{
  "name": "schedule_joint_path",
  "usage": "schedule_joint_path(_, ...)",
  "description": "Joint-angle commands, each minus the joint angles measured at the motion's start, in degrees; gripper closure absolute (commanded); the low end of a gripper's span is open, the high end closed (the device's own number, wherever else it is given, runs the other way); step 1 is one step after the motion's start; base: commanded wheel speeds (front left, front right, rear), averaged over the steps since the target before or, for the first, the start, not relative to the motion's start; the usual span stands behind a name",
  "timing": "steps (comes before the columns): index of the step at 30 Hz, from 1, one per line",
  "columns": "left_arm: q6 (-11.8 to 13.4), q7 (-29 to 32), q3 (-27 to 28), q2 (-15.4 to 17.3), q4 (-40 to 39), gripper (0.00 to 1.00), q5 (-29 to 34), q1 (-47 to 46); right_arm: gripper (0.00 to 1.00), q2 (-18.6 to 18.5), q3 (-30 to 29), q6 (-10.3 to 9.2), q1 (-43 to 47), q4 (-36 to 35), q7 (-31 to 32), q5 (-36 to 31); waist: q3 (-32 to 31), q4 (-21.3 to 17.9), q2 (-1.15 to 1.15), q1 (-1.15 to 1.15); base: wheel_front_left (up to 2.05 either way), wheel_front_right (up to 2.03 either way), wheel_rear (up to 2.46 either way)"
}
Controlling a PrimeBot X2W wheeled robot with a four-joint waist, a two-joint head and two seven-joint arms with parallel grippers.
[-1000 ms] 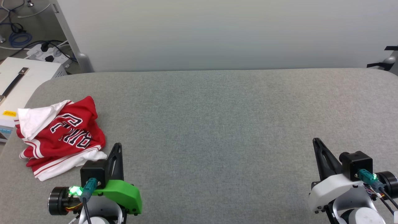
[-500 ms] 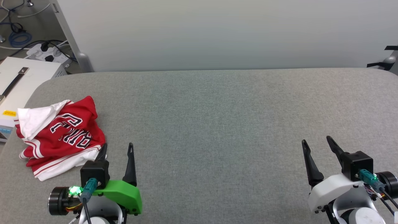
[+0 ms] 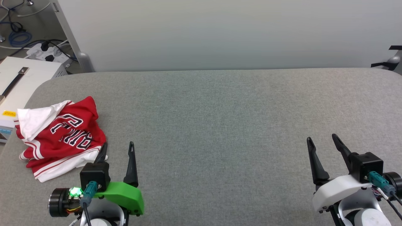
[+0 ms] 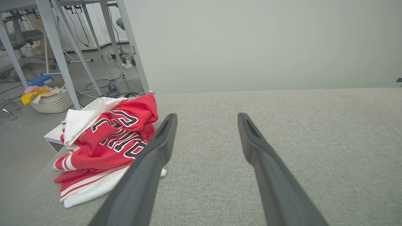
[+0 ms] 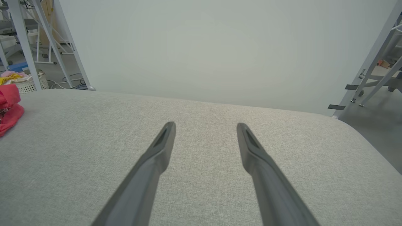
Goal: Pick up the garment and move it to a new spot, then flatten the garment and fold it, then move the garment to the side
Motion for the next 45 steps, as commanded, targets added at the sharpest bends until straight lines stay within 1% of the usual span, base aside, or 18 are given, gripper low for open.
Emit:
schedule_joint_path(1, 0.4, -0.5, -0.1, 0.0, -0.3, 0.0, -0.2, 0.3, 0.0, -0.1, -0.1, 0.0, 0.6, -0.5, -0.6, 0.8, 0.0, 0.0, 0.0, 0.0, 0.0, 0.0, 0.0)
schedule_joint_path(28, 1.1, -3.7, -0.8, -0.1, -0.7, 0.0, -0.9, 1.6, 0.0, -0.1, -0.2, 0.01, 2.2, -1.8, -3.7, 4.4, 0.0, 0.1, 0.0, 0.0, 0.0, 0.0, 0.0)
schedule_joint_path(45, 1.5, -5.8, -1.3, -0.1, -0.7, 0.0, -1.0, 2.0, 0.0, -0.1, 0.6, 0.01, 3.0, -2.4, -5.7, 4.6, 0.0, 0.2, 0.0, 0.0, 0.0, 0.0, 0.0)
